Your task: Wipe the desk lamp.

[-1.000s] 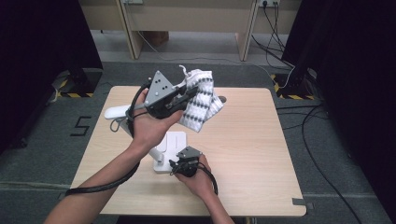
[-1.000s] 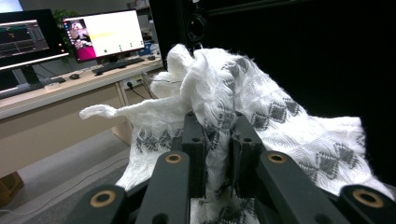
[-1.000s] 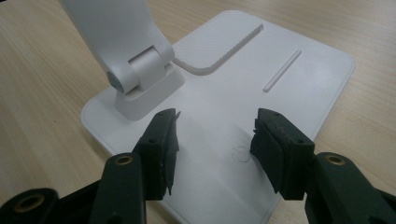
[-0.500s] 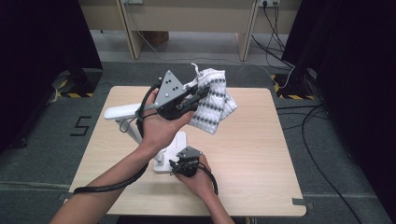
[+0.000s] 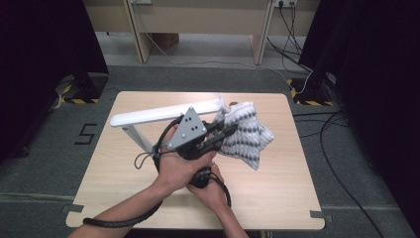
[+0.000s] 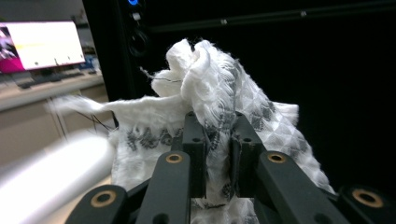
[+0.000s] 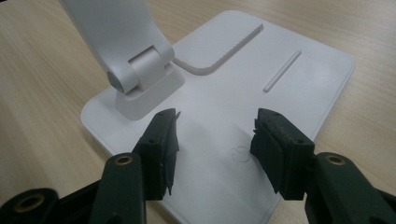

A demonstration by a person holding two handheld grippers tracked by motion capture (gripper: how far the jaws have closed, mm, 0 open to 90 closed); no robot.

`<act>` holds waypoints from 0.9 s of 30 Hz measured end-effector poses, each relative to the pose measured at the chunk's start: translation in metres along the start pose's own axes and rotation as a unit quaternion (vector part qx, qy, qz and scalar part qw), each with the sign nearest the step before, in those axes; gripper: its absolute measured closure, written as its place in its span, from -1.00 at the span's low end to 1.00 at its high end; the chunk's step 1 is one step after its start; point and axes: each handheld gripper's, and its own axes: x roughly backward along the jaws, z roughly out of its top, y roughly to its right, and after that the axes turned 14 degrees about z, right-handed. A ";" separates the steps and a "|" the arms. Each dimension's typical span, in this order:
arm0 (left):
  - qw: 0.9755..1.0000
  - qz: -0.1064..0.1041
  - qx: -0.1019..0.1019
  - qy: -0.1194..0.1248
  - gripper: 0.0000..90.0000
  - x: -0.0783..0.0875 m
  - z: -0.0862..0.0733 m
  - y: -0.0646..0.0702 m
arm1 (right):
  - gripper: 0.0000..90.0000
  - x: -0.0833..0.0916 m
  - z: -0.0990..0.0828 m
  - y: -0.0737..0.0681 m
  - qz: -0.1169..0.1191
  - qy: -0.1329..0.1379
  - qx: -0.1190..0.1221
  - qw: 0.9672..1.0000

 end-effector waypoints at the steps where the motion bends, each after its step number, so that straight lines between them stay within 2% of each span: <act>1: 1.000 0.001 0.004 -0.007 0.76 -0.001 -0.006 0.000 | 0.10 0.000 0.000 0.000 0.000 0.000 -0.001 1.000; 6: 0.999 0.021 0.018 -0.032 0.76 -0.010 -0.028 -0.008 | 0.10 -0.001 0.000 0.000 -0.001 0.006 0.000 1.000; 7: 0.999 0.024 0.019 -0.035 0.76 -0.011 -0.029 -0.010 | 0.10 0.001 0.001 0.000 -0.002 -0.008 -0.002 1.000; 14: 0.997 0.067 0.029 -0.022 0.76 -0.012 -0.028 -0.023 | 0.10 0.000 0.000 0.000 -0.002 -0.002 0.000 1.000; 27: 0.993 0.097 0.048 -0.037 0.76 -0.016 -0.034 -0.037 | 0.10 0.000 0.000 0.000 -0.001 -0.003 -0.002 1.000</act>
